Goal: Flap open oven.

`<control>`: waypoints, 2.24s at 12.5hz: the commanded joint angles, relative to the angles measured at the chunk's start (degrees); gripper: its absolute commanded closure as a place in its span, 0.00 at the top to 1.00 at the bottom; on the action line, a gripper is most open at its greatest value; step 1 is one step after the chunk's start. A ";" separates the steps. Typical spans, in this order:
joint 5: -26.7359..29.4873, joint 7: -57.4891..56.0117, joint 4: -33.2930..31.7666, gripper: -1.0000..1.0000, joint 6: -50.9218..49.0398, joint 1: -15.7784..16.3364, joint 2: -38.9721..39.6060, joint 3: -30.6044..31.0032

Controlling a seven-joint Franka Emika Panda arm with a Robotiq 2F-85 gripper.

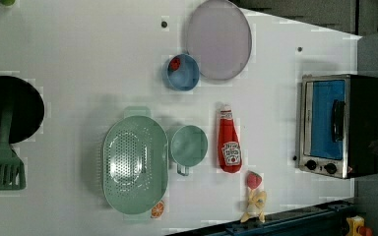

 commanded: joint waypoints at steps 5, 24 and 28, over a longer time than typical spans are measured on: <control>-4.11 -19.99 -3.38 0.17 7.17 -1.24 3.85 -5.36; -4.71 -69.05 -8.88 0.17 38.19 -3.36 23.58 -20.29; -4.69 -69.06 -10.07 0.17 40.55 -3.08 25.93 -20.10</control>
